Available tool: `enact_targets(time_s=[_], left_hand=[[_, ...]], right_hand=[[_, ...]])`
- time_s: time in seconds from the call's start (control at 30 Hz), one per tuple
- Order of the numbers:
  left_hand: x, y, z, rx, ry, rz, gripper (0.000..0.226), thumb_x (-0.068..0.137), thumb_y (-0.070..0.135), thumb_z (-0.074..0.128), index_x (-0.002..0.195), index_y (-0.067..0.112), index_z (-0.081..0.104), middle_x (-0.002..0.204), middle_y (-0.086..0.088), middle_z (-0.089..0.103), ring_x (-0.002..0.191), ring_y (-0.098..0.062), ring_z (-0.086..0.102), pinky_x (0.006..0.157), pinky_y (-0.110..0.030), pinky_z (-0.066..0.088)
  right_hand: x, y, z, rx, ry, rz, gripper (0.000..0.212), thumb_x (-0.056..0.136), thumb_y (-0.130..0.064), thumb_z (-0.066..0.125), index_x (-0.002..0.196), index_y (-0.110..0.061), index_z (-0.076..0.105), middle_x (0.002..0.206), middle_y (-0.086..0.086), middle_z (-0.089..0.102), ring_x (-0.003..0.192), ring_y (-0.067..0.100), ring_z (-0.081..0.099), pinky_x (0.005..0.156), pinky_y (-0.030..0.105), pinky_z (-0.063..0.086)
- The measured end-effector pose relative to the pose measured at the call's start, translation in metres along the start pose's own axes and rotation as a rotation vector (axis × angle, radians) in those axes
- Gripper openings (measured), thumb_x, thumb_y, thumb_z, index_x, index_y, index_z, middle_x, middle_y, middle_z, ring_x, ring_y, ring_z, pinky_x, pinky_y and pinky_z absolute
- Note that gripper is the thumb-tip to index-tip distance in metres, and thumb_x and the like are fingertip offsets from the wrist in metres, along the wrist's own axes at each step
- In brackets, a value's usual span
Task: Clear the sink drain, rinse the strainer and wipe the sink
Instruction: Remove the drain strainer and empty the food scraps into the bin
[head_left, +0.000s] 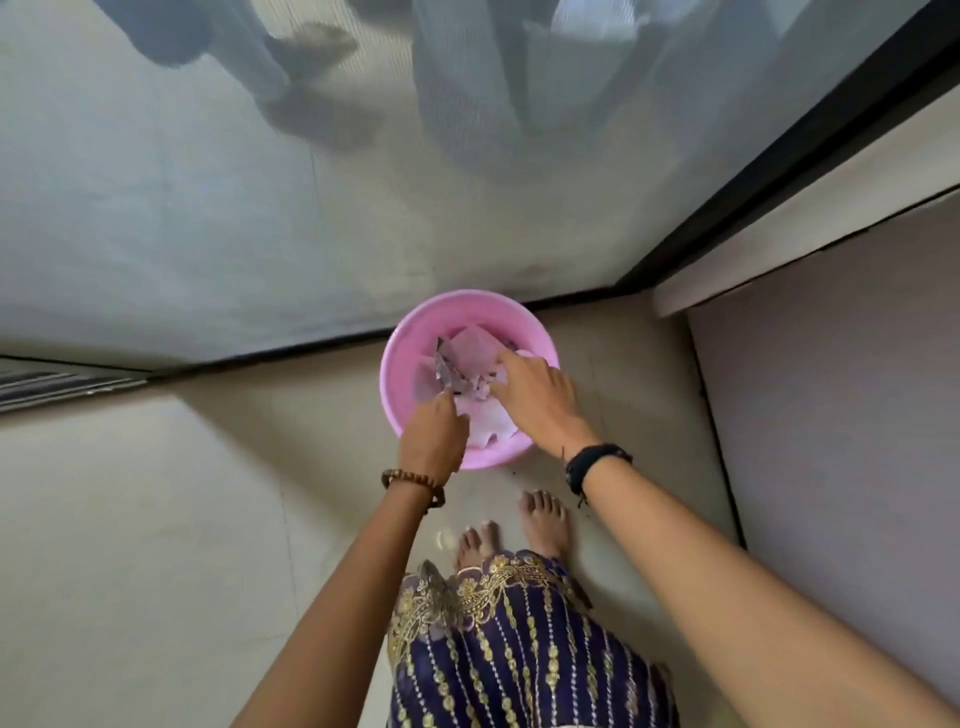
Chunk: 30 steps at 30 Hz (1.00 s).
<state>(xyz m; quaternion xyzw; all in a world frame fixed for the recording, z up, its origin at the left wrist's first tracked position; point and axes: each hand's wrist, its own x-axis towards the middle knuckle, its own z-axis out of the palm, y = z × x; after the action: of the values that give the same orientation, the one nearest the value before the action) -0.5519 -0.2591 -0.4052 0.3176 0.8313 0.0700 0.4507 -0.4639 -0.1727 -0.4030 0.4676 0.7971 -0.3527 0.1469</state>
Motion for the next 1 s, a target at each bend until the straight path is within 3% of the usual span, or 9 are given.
enact_targets(time_s=[0.13,0.23,0.4,0.5,0.57,0.7,0.83,1.0], left_hand=[[-0.041,0.017,-0.021,0.027,-0.017,0.014,0.045,0.094,0.010,0.041,0.139,0.007,0.034,0.103,-0.022,0.066,0.080,-0.038,0.066,0.073,-0.046,0.056],[-0.067,0.042,-0.049,0.013,-0.011,0.006,0.040,0.095,0.008,0.038,0.135,0.005,0.040,0.105,-0.024,0.066,0.085,-0.040,0.065,0.077,-0.048,0.055],[-0.056,0.062,-0.069,-0.243,0.229,-0.127,0.025,0.091,0.010,0.046,0.091,-0.006,0.065,0.090,-0.028,0.069,0.081,-0.040,0.066,0.076,-0.049,0.055],[-0.038,0.057,-0.068,-0.301,0.271,-0.175,0.012,0.084,0.008,0.059,0.073,0.002,0.062,0.072,-0.019,0.069,0.071,-0.033,0.067,0.076,-0.043,0.057],[-0.037,0.053,-0.064,-0.419,0.269,-0.177,0.022,0.082,0.007,0.063,0.065,0.012,0.051,0.064,-0.012,0.063,0.060,-0.030,0.064,0.068,-0.037,0.058],[-0.085,0.071,-0.061,-0.701,0.037,-0.170,0.022,0.089,0.015,0.057,0.068,0.010,0.052,0.057,-0.007,0.055,0.047,-0.018,0.052,0.039,-0.020,0.045],[-0.181,0.136,-0.083,-0.886,-0.134,-0.174,0.028,0.090,0.014,0.049,0.063,0.016,0.045,0.039,0.009,0.039,0.034,-0.006,0.035,0.037,-0.016,0.030],[-0.317,0.248,-0.136,-1.112,-0.320,0.079,0.039,0.089,0.009,0.044,0.051,0.018,0.051,0.043,0.005,0.035,0.035,-0.005,0.025,0.037,-0.017,0.018]], right_hand=[[-0.045,-0.009,-0.040,0.337,0.025,0.120,0.024,0.095,-0.024,0.043,0.113,-0.016,0.057,0.107,0.009,0.065,0.082,0.031,0.065,0.068,0.035,0.053],[-0.088,-0.020,-0.078,0.592,0.058,0.210,0.018,0.095,-0.024,0.046,0.104,-0.018,0.061,0.094,0.006,0.071,0.074,0.026,0.066,0.068,0.041,0.057],[-0.097,-0.022,-0.090,0.708,0.074,0.237,0.016,0.092,-0.020,0.049,0.090,-0.018,0.065,0.089,0.008,0.072,0.072,0.029,0.067,0.069,0.046,0.058],[-0.086,-0.014,-0.080,0.786,0.062,0.260,0.018,0.091,-0.017,0.049,0.079,-0.023,0.062,0.076,0.001,0.070,0.056,0.019,0.061,0.063,0.040,0.057],[-0.085,-0.007,-0.075,0.835,0.064,0.295,0.020,0.091,-0.015,0.049,0.077,-0.024,0.061,0.072,-0.003,0.068,0.051,0.015,0.058,0.056,0.034,0.054],[-0.115,-0.010,-0.093,1.017,0.066,0.400,0.015,0.088,-0.010,0.050,0.089,-0.013,0.065,0.072,0.001,0.067,0.045,0.011,0.053,0.041,0.019,0.043],[-0.177,-0.038,-0.158,1.255,0.128,0.455,0.015,0.089,-0.009,0.049,0.089,-0.011,0.064,0.064,-0.001,0.060,0.039,0.007,0.045,0.035,0.015,0.037],[-0.287,-0.064,-0.280,1.498,0.284,0.378,0.024,0.091,-0.011,0.045,0.074,-0.018,0.060,0.046,-0.008,0.044,0.031,0.003,0.033,0.034,0.013,0.026]])
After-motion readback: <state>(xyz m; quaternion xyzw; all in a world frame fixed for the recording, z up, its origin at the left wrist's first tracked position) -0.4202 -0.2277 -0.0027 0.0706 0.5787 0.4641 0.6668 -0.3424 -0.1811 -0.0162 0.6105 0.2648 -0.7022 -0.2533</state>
